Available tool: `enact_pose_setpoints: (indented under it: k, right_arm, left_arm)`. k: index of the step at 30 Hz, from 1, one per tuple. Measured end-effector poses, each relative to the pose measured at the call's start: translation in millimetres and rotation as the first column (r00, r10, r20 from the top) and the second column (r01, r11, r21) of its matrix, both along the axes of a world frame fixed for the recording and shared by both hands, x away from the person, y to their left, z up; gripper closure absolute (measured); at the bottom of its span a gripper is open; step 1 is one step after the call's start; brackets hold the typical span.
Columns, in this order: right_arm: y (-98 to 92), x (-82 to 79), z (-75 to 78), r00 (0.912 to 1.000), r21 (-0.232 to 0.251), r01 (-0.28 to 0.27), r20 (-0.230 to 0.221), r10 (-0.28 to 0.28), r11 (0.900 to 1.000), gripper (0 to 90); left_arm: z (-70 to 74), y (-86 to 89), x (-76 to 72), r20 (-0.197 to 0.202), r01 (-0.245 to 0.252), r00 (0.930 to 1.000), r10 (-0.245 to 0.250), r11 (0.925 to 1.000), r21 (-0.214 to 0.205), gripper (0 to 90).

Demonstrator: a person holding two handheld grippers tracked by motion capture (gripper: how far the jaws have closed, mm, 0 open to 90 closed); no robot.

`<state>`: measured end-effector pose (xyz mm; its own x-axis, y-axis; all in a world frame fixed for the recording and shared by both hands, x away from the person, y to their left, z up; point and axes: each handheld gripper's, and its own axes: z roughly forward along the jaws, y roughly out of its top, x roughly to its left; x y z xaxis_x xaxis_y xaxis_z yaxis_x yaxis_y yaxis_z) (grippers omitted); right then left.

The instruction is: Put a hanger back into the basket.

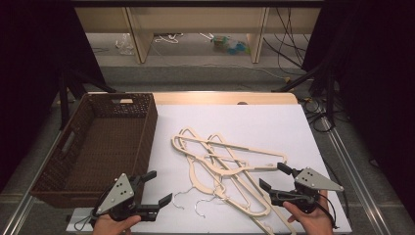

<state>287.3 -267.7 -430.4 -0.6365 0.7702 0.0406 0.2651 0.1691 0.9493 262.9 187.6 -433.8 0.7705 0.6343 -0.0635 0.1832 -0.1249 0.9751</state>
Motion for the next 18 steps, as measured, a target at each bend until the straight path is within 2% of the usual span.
enact_pose_setpoints:
  k: [2, 5, 7, 9, 10, 11, 13, 16, 18]
  right_arm:
    - [0.2, 0.0, -0.2, 1.0000, -0.001, 0.002, 0.001, -0.002, 1.0000, 17.4]
    - [0.0, -0.4, 0.0, 0.9999, -0.006, 0.003, -0.013, -0.003, 1.0000, 17.6]
    - [0.9, 0.7, -1.6, 1.0000, -0.006, 0.006, 0.003, -0.006, 1.0000, 17.6]
    - [0.8, 0.5, -1.4, 1.0000, -0.019, 0.005, -0.002, -0.005, 0.9998, 17.6]
    - [0.6, 0.5, -1.3, 1.0000, -0.023, 0.002, -0.006, -0.002, 0.9997, 17.6]
    - [1.1, -0.6, -0.9, 0.9994, -0.022, -0.002, -0.033, 0.002, 0.9998, 17.6]
    - [0.9, -0.1, -1.1, 0.9998, -0.034, 0.005, -0.017, -0.006, 0.9994, 17.6]
    - [2.5, 2.1, -2.0, 0.9998, -0.040, -0.007, -0.018, 0.006, 0.9992, 17.1]
    - [3.4, 4.9, -2.4, 0.9989, -0.061, -0.027, -0.041, 0.024, 0.9978, 16.0]
  left_arm:
    - [0.4, 0.2, 0.8, 0.015, 0.010, 0.9998, -0.010, 0.9999, 0.013, 15.8]
    - [0.1, -0.6, 0.0, 0.008, 0.013, 0.9999, -0.013, 0.9998, 0.013, 15.7]
    - [0.0, -1.1, -0.6, 0.000, 0.010, 1.0000, -0.010, 0.9999, 0.011, 15.7]
    - [-0.1, -1.2, -0.5, 0.002, 0.010, 0.9999, -0.011, 0.9999, 0.013, 15.7]
    - [-0.1, -1.2, -0.6, 0.002, 0.010, 0.9999, -0.010, 0.9999, 0.012, 15.7]
    - [0.1, -1.2, -0.6, 0.002, 0.010, 1.0000, -0.010, 0.9999, 0.013, 15.7]
    - [0.1, -1.2, -0.5, 0.003, 0.010, 1.0000, -0.010, 0.9999, 0.012, 15.7]
    - [0.0, -1.4, 0.1, 0.012, 0.014, 0.9998, -0.014, 0.9997, 0.019, 15.7]
    - [-0.4, -1.7, 0.3, 0.013, 0.015, 0.9998, -0.015, 0.9997, 0.020, 15.7]
